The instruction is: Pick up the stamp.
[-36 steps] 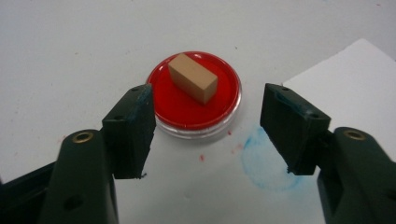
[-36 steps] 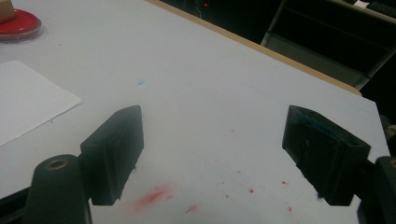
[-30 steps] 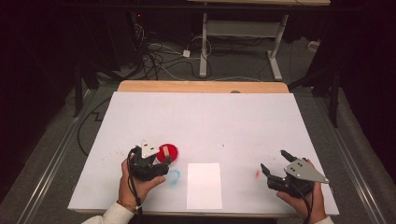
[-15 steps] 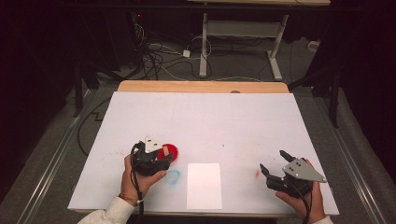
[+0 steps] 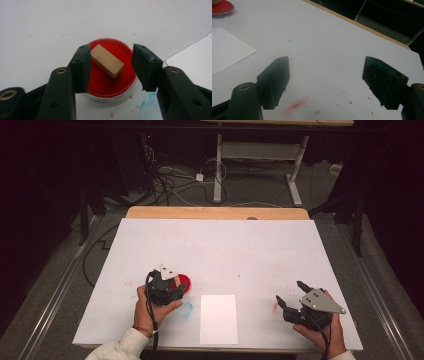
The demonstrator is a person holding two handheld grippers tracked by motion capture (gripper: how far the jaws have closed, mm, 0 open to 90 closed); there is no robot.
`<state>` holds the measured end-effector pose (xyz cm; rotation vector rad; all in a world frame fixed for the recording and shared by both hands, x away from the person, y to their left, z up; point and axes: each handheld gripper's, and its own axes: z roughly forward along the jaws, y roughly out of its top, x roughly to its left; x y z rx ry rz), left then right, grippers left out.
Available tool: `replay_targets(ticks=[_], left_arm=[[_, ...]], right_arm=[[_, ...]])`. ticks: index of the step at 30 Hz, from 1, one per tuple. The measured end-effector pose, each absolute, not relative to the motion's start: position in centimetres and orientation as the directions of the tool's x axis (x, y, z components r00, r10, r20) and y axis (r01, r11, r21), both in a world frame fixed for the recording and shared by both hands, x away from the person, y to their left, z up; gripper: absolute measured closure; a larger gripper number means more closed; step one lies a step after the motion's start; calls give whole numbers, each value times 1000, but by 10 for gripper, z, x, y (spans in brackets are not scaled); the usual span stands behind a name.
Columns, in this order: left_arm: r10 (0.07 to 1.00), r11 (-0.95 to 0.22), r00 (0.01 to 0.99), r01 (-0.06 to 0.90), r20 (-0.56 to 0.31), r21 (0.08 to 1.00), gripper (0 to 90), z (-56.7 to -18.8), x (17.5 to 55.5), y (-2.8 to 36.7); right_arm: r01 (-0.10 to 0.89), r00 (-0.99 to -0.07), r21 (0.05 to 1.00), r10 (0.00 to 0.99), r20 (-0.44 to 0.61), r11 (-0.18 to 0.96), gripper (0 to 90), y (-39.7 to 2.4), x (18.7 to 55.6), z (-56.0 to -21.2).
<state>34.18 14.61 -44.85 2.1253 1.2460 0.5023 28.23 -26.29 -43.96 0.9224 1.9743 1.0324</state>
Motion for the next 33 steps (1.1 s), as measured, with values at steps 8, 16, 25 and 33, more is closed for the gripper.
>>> replay_targets(ticks=[8,16,25,33], left_arm=[[882,-361,471,657,12,662,557,-452,347,147],[884,-367,468,667,19,648,544,-455,352,146],[881,-376,473,677,16,633,631,-457,358,147],[840,-464,539,651,64,601,736,-455,359,148]], right_arm=[[261,-489,868,833,-259,423,230,-264,283,-439],[261,-497,863,827,-264,433,233,-262,283,-440],[264,-506,859,821,-263,438,234,-261,285,-441],[265,-510,864,823,-252,428,234,-263,285,-440]])
